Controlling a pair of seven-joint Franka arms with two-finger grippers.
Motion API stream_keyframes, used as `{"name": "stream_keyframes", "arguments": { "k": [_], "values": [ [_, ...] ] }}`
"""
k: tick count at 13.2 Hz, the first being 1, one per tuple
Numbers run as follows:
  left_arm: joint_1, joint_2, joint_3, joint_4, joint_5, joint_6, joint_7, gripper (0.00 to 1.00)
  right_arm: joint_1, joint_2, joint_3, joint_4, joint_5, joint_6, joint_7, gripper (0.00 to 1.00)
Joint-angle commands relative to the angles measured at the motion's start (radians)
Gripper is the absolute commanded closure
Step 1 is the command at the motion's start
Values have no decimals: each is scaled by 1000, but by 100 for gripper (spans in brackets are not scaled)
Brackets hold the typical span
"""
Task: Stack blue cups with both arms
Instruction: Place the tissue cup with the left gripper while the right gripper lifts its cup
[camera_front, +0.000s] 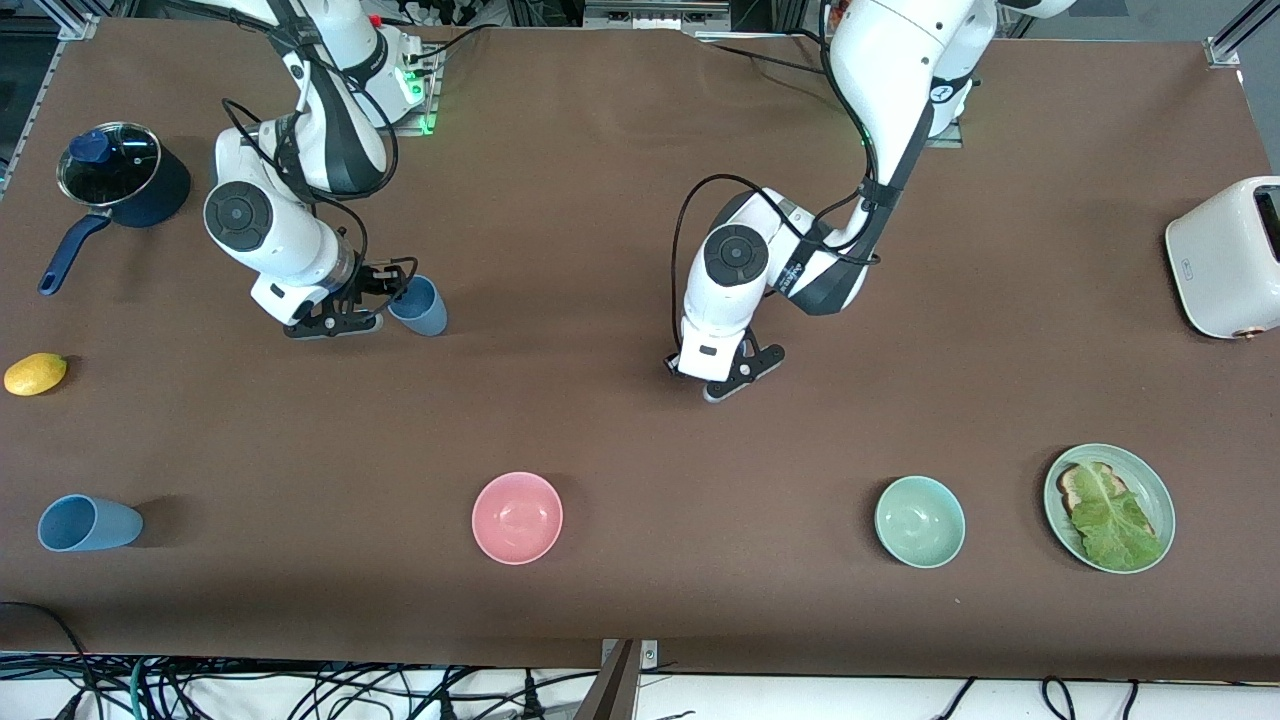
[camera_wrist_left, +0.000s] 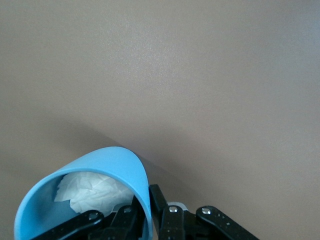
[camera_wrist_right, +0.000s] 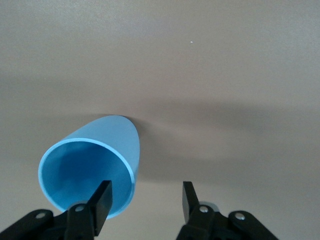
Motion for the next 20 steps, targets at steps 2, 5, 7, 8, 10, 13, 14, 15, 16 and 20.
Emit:
{"name": "stream_keyframes", "arguments": {
  "k": [2,5,7,8,10,13,14,15,16,20],
  "values": [
    [-5,20,10,39,15,2,-25,61,2,27,10,-14,-5,58,20,42],
    [-2,14,10,54,12,-9,-48,4,4,29,19,-12,-5,58,51,72],
    [1,-3,16,52,18,-15,-52,1,5,26,56,-8,-5,56,97,88],
    [2,-12,17,54,20,-36,-52,0,5,26,59,-6,-5,56,106,93],
    [24,-56,17,52,21,-79,-48,0,4,19,59,-3,-5,52,106,100],
    [56,-159,17,55,23,-202,-29,0,4,-4,59,31,-5,30,92,100],
    [58,-193,17,57,23,-251,-28,0,5,-11,60,76,-6,-35,92,100],
    [59,-222,16,77,23,-295,-28,0,5,-11,71,147,-6,-122,97,100],
    [61,-236,16,103,23,-353,-28,0,5,-11,92,225,-3,-204,104,100],
    [106,-274,13,212,18,-559,65,0,105,10,117,406,6,-301,227,100]
  ]
}}
